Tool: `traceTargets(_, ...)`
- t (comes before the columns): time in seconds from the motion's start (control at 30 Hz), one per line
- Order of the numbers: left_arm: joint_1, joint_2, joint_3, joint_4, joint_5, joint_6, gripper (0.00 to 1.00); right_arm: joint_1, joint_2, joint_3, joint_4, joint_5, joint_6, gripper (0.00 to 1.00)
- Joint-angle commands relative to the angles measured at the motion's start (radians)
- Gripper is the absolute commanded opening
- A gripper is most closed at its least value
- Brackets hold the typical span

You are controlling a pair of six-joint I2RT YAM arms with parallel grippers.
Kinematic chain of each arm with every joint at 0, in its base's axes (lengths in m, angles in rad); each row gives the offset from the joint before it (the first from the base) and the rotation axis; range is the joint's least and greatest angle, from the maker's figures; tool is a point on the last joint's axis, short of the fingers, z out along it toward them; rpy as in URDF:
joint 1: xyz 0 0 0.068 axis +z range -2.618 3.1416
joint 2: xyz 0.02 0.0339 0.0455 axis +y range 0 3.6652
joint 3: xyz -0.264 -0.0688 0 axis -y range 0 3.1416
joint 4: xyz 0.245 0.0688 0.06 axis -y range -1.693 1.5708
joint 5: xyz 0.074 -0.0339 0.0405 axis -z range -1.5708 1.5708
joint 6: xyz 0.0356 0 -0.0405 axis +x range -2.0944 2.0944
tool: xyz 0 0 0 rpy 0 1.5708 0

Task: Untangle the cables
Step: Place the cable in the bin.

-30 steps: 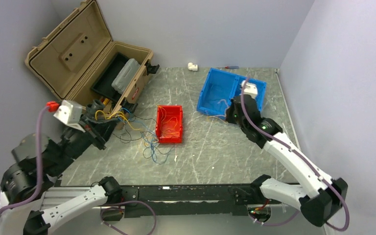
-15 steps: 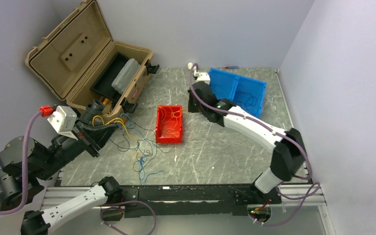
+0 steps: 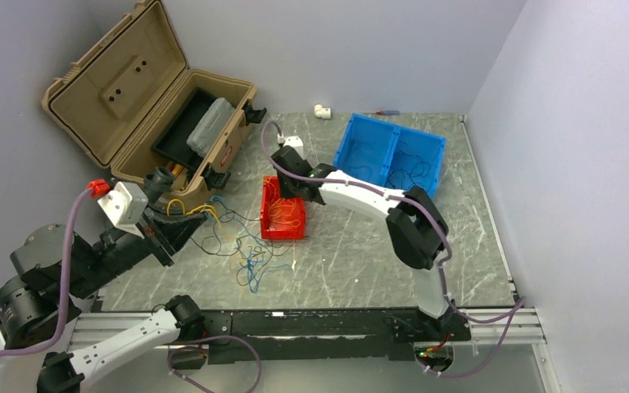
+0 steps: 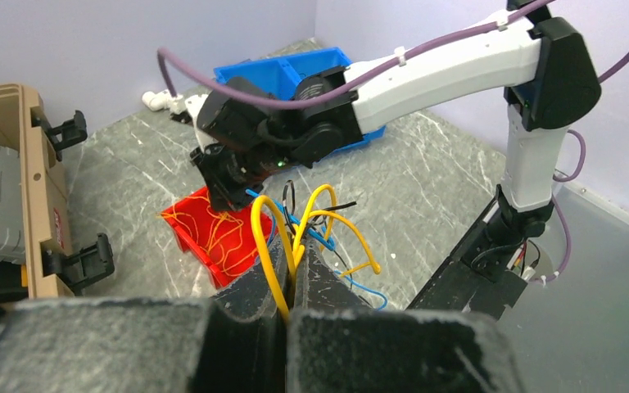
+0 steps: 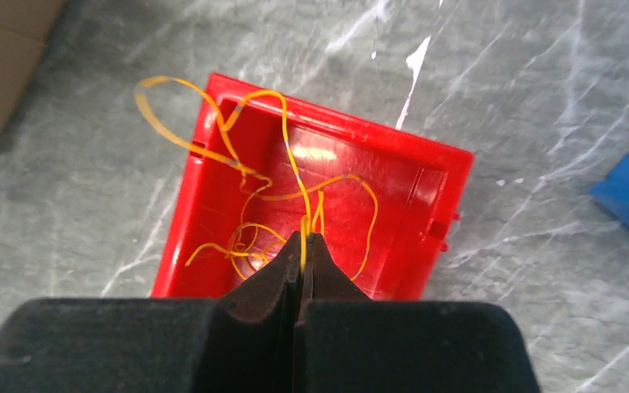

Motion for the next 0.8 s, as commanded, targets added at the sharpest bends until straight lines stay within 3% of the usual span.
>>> traceTargets(0.0,-0.003,-0.010,-0.017,0.020,-0.004,0.028,0.00,0.008,0.080,0.067,-0.069,0.020,0.039,0.00)
traceTargets(0.4,-0.003,0.010,-0.071,0.041,-0.057,0.051,0.00,-0.089,0.281,0.254,-0.023,-0.018,0.024,0.00)
traceTargets(0.67,-0.003,0.014,-0.082,0.063,-0.045,0.036,0.00,-0.137,0.392,0.482,-0.048,-0.044,-0.042,0.00)
traceTargets(0.77,-0.002,0.024,-0.067,0.063,-0.029,0.023,0.00,-0.143,0.369,0.522,-0.066,-0.052,-0.059,0.16)
